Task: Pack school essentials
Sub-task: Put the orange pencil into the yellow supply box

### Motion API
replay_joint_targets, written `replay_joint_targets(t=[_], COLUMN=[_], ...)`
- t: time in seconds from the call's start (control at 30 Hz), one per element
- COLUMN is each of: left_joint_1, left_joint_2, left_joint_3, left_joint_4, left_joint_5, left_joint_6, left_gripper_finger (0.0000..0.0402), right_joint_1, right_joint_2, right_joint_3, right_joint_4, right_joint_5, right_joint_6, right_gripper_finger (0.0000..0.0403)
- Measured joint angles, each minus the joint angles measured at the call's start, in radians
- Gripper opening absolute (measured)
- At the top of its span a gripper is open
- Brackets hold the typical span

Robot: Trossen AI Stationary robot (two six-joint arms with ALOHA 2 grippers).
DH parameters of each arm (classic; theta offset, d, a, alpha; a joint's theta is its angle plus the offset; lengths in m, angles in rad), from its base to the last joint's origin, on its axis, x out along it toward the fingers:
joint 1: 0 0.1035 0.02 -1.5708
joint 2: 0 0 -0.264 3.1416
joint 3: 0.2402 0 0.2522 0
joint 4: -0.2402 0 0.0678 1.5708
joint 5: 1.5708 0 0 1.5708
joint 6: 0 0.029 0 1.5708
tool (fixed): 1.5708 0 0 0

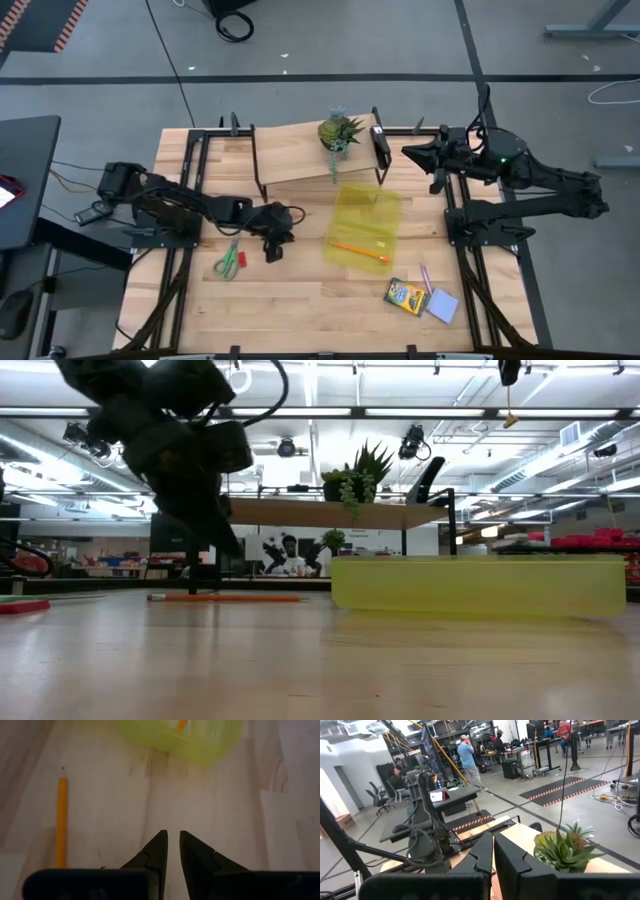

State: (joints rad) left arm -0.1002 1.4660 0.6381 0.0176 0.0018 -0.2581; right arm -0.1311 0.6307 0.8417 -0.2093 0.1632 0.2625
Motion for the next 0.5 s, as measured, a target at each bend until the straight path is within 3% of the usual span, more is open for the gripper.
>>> replay_joint_targets(t=[0.5], left_joint_1=[-0.068], left_joint_2=[-0.189], left_joint_3=[-0.259], left_joint_4=[0.125], left_joint_5=[-0.176], left_joint_6=[-0.151], left_gripper_finger=[0.0052], right_joint_1=[-0.042], right_joint_2=[0.037], right_joint_3=[0.0], right_joint_4=[0.003], right_joint_5=[0.004], right_joint_6=[0.041], right_gripper_finger=[0.0023])
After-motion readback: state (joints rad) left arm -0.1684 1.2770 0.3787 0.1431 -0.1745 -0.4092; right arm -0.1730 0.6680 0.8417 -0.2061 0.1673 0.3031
